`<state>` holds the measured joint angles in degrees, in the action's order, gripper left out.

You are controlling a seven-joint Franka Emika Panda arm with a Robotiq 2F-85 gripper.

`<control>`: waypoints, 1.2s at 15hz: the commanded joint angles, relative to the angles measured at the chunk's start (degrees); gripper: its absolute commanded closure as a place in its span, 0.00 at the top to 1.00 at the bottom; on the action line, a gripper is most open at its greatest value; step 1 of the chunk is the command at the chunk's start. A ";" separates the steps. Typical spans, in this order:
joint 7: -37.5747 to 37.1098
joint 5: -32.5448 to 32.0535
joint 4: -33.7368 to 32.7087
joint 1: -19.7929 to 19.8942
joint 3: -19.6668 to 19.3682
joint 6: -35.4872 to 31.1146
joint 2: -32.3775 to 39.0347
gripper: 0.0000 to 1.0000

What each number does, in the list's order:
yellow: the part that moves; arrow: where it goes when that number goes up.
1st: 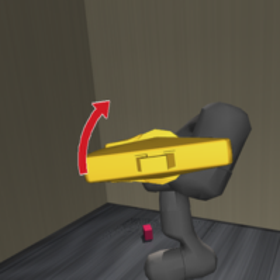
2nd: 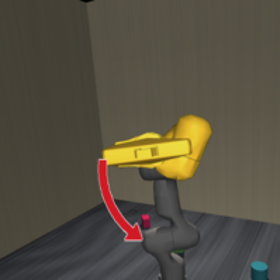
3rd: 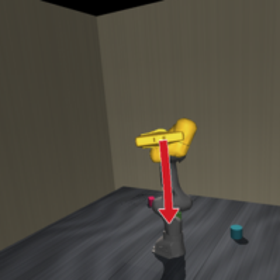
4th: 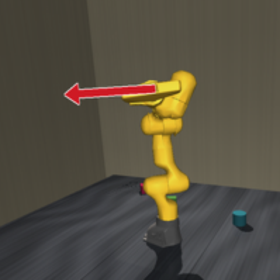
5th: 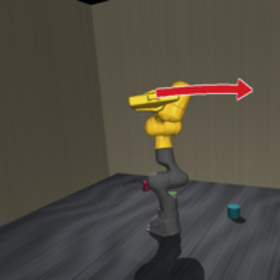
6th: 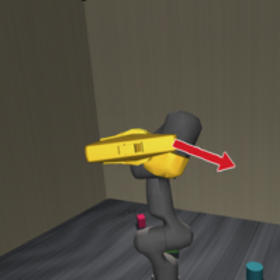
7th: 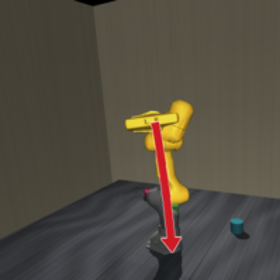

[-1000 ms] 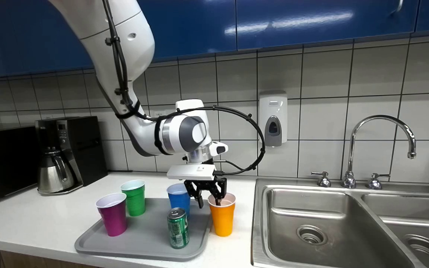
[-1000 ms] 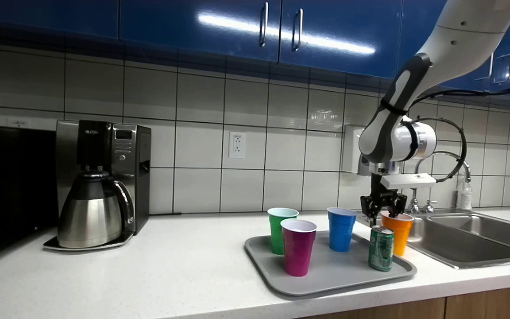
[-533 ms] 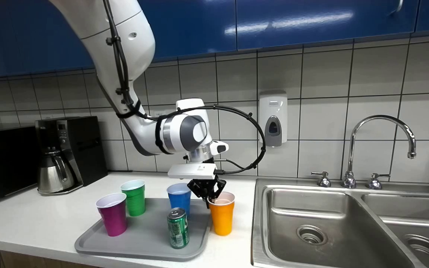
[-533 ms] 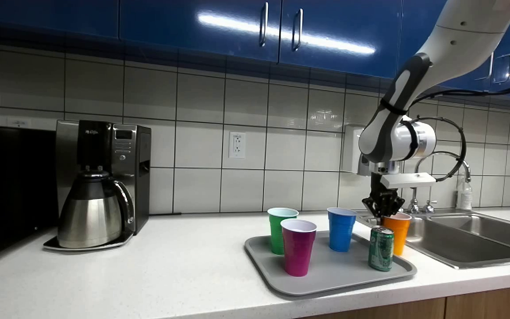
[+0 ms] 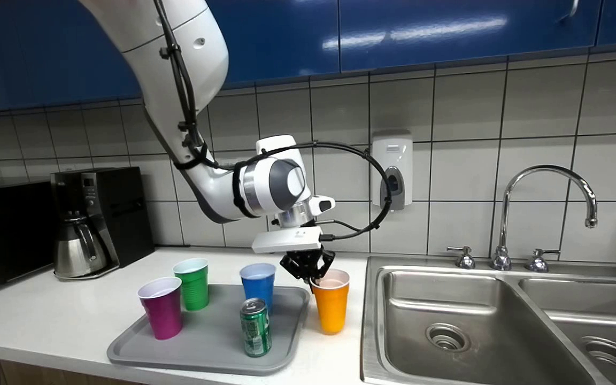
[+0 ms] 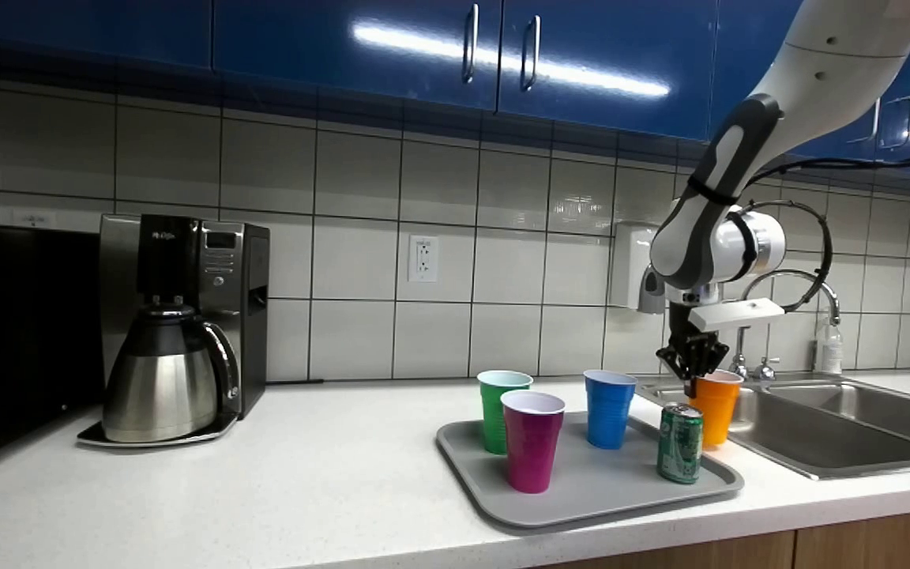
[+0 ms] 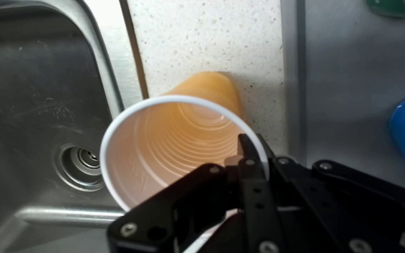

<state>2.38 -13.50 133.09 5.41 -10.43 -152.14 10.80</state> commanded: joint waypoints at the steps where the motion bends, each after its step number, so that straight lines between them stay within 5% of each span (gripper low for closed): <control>1: -0.02 -1.35 0.59 0.21 0.20 0.47 -2.59 0.01; 18: 1.32 -1.29 6.61 0.52 1.73 2.71 -16.23 0.01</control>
<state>3.95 -13.63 136.90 5.12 -9.62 -151.55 -0.36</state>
